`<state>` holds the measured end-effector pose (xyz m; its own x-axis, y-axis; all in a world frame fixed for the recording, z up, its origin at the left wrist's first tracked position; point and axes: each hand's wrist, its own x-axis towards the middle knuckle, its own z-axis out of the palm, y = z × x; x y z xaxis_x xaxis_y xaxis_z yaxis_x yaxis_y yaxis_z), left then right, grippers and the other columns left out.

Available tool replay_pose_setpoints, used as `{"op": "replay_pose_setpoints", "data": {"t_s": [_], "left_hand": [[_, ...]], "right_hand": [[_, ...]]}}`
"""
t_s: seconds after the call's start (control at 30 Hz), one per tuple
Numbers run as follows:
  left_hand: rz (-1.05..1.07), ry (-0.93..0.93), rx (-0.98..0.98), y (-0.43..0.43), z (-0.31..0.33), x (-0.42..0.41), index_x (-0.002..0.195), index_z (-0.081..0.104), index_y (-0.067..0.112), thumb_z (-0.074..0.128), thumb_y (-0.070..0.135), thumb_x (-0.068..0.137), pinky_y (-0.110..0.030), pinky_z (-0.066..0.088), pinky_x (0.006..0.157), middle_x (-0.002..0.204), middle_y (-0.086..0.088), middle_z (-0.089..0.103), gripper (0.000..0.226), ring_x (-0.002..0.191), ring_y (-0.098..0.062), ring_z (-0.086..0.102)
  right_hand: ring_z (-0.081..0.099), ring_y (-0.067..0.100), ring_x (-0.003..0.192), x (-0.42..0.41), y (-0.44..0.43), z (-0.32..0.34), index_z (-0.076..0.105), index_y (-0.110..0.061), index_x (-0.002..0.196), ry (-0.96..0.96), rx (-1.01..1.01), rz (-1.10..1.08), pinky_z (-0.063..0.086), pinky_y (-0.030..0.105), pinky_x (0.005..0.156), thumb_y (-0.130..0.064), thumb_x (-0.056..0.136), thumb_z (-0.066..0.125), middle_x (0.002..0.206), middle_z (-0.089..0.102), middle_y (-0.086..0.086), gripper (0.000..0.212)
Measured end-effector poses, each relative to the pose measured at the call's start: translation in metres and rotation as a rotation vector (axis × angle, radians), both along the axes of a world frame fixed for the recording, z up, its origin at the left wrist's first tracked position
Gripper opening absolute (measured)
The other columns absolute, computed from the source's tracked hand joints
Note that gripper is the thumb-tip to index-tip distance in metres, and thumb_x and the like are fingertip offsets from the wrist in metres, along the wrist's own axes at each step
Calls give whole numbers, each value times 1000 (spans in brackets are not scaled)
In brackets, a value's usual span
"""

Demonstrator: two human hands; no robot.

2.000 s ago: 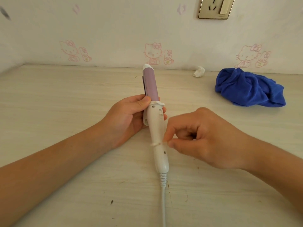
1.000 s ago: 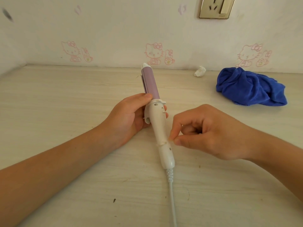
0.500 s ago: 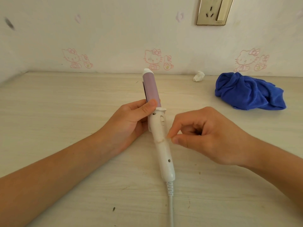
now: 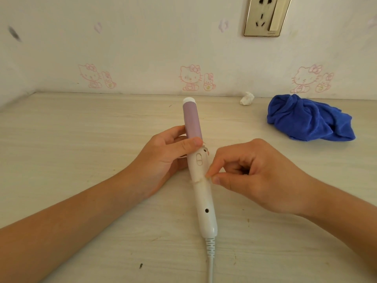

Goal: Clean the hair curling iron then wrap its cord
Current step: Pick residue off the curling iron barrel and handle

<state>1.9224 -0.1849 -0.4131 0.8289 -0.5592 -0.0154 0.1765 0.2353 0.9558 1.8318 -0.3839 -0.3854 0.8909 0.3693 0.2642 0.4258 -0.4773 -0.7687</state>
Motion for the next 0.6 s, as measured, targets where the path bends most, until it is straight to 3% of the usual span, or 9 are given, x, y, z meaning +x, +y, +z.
{"op": "replay_pose_setpoints", "data": {"t_s": [0.07,0.2,0.33,0.47,0.6], "left_hand": [[0,-1,1,0,-1,1,119,69,1,74,15,84,-27,57,69,91,-11,68,37,78,-17,69],[7,-48,46,-1,-3,0,114,73,6,74,17,84,-27,57,72,96,-16,65,31,81,-19,67],[10,-38,36,-1,-3,0,112,73,6,74,18,84,-27,56,69,90,-11,66,30,79,-17,67],[9,-33,32,-1,-2,-1,116,70,1,76,17,85,-28,58,72,96,-17,66,36,83,-21,68],[13,-10,6,0,0,0,116,70,2,75,18,82,-27,58,72,95,-13,67,38,82,-19,69]], "right_hand": [[28,8,46,1,-1,0,75,-12,83,-26,13,-73,33,14,52,0,90,73,48,32,-2,14],[29,6,45,-2,0,3,76,-13,84,53,-18,63,33,11,52,-5,90,74,48,34,-9,11],[28,7,46,1,-1,2,74,-15,83,-18,-28,-48,33,11,53,-1,90,74,48,33,-5,16],[31,6,45,-3,-1,5,75,-17,84,83,-56,91,34,9,52,-6,90,74,48,36,-7,13],[31,8,46,-1,-1,4,75,-18,84,-4,-64,-9,34,12,53,-4,90,74,49,35,0,16]]}}
